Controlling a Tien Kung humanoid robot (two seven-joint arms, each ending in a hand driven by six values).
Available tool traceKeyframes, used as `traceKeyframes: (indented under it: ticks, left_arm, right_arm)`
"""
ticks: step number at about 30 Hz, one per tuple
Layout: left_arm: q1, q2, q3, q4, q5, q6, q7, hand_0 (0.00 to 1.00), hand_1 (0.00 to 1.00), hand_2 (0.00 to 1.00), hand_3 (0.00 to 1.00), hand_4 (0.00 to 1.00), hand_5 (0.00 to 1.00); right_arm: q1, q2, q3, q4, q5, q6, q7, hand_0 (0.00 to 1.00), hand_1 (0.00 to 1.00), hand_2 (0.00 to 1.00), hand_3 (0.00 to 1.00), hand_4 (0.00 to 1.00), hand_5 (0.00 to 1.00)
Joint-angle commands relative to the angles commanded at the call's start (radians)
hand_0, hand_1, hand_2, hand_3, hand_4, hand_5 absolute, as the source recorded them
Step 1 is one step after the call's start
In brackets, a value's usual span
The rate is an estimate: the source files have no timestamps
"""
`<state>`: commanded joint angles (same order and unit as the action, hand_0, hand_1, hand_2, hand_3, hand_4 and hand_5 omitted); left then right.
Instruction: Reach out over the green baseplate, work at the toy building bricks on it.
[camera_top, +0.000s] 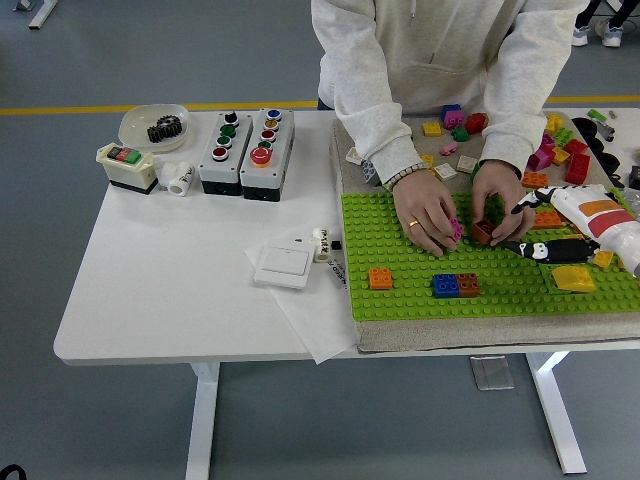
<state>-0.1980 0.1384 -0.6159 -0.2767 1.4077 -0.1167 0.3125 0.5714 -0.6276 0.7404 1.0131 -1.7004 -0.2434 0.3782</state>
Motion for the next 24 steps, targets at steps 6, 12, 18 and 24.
traceKeyframes:
  ticks: [6,12,18,24]
  left_arm:
    - [0.004,-0.001,-0.001,0.0,0.003,-0.002,-0.002,0.735,0.739,0.732,0.596,0.659,0.599]
    - [0.007,-0.001,-0.002,0.0,0.006,-0.006,-0.004,0.735,0.738,0.724,0.596,0.66,0.599]
    - [0.004,0.0,0.004,0.0,-0.002,-0.007,-0.007,0.735,0.738,0.723,0.596,0.659,0.599]
    - [0.002,0.001,0.008,0.001,-0.011,-0.004,-0.008,0.735,0.733,0.718,0.596,0.659,0.601]
  right_arm:
    - [-0.003,0.0,-0.003,0.0,-0.005,0.008,0.009,0.702,0.655,0.696,0.611,0.886,0.621]
    - [-0.006,0.0,-0.005,-0.001,-0.006,0.015,0.015,0.702,0.655,0.696,0.606,0.879,0.579]
    - [-0.007,0.0,-0.001,-0.002,-0.01,0.023,0.016,0.701,0.655,0.696,0.605,0.877,0.571]
    - [-0.006,-0.001,0.004,0.0,-0.011,0.026,0.017,0.701,0.655,0.696,0.607,0.877,0.569]
